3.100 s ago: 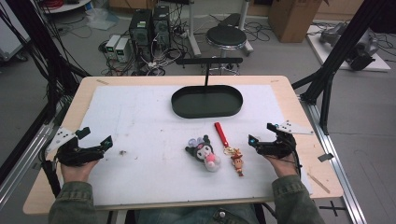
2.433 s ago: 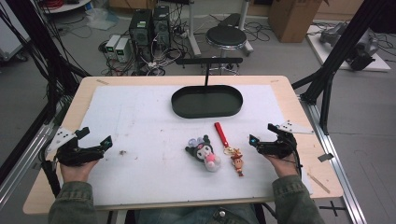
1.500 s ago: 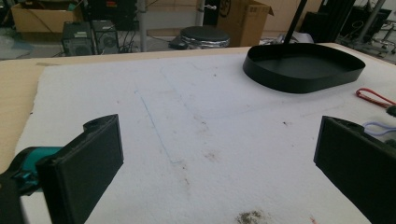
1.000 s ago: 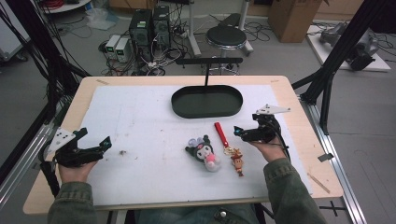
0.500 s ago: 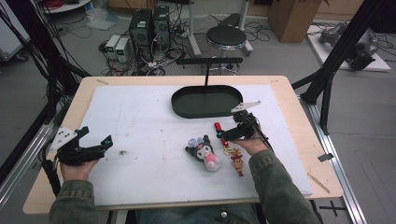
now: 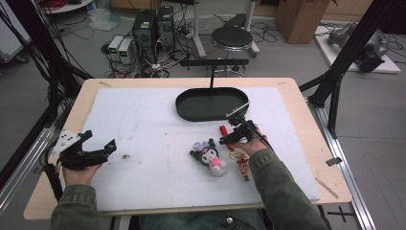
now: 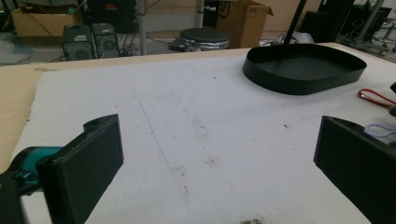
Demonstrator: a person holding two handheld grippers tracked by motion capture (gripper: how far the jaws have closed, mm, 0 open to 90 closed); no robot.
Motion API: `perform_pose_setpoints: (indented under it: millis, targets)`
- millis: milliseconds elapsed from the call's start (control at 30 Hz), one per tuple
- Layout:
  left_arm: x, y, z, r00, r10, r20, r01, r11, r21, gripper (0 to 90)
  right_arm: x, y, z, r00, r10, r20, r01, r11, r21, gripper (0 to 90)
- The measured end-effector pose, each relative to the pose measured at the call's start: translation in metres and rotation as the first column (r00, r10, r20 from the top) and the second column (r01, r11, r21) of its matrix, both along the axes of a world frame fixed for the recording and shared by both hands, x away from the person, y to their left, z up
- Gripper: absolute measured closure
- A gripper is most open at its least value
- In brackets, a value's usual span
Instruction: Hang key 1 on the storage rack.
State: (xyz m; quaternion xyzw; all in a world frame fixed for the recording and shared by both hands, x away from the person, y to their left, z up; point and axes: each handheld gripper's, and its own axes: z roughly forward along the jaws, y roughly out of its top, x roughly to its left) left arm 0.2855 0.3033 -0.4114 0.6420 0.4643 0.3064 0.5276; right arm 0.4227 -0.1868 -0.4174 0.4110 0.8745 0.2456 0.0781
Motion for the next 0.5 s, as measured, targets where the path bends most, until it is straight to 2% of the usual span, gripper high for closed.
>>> perform_pose_setpoints:
  millis: [67, 133, 167, 200, 267, 300, 333, 367, 400, 433, 467, 500]
  targets:
    - [0.0, -0.0001, -0.0001, 1.0, 0.001, 0.001, -0.001, 1.0, 0.0, 1.8, 0.0011, -0.0002, 0.0002, 1.0, -0.005, 0.003, 0.005, 1.0, 0.006, 30.4]
    - [0.0002, -0.0001, -0.0001, 1.0, -0.003, 0.001, 0.003, 1.0, 0.0, 1.8, 0.0019, 0.0002, -0.001, 0.9998, -0.01, -0.018, 0.011, 1.0, 0.006, 33.4]
    - [0.0004, -0.0001, -0.0003, 1.0, -0.005, -0.001, 0.005, 1.0, -0.001, 1.8, 0.0031, 0.0011, -0.004, 0.9993, -0.017, -0.034, 0.016, 1.0, -0.015, 37.7]
    - [0.0005, -0.0003, -0.0003, 1.0, -0.008, -0.004, 0.008, 1.0, -0.005, 1.8, 0.0031, 0.0011, -0.004, 0.9993, -0.017, -0.034, 0.016, 1.0, -0.015, 37.7]
    - [0.0006, -0.0004, -0.0001, 0.9999, -0.013, -0.002, 0.013, 0.9998, -0.012, 1.8, 0.0033, 0.0038, -0.005, 0.9973, -0.061, -0.041, 0.059, 0.997, -0.039, 45.9]
    - [0.0006, -0.0001, 0.0, 0.9999, -0.013, -0.001, 0.013, 0.9998, -0.011, 1.8, 0.0033, 0.0038, -0.005, 0.9973, -0.061, -0.041, 0.059, 0.997, -0.039, 45.9]
    - [0.0007, 0.0, 0.0, 0.9999, -0.012, 0.0, 0.012, 0.9998, -0.014, 1.8, 0.0031, 0.0066, -0.003, 0.9947, -0.1, -0.022, 0.098, 0.992, -0.086, 62.9]
    - [0.0007, 0.0, 0.0, 0.9999, -0.01, 0.0, 0.01, 0.9998, -0.015, 1.8, 0.0036, 0.0065, -0.0017, 0.9937, -0.107, -0.034, 0.103, 0.991, -0.088, 71.1]
    - [0.0005, 0.0001, 0.0, 1.0, -0.009, 0.0, 0.009, 0.9999, -0.014, 1.8, 0.0036, 0.0065, -0.0017, 0.9937, -0.107, -0.034, 0.103, 0.991, -0.088, 71.1]
    - [0.0004, 0.0001, 0.0001, 1.0, -0.009, 0.0, 0.009, 0.9998, -0.015, 1.9, 0.0049, 0.0055, 0.0014, 0.9889, -0.135, -0.062, 0.131, 0.989, -0.067, 74.8]
    - [0.0003, 0.0002, 0.0002, 1.0, -0.009, 0.001, 0.009, 0.9998, -0.015, 1.8, 0.004, 0.0053, 0.0033, 0.9879, -0.148, -0.048, 0.144, 0.987, -0.065, 81.5]
    - [0.0002, 0.0, 0.0001, 1.0, -0.008, 0.001, 0.008, 0.9998, -0.017, 1.8, 0.004, 0.0053, 0.0033, 0.9879, -0.148, -0.048, 0.144, 0.987, -0.065, 81.5]
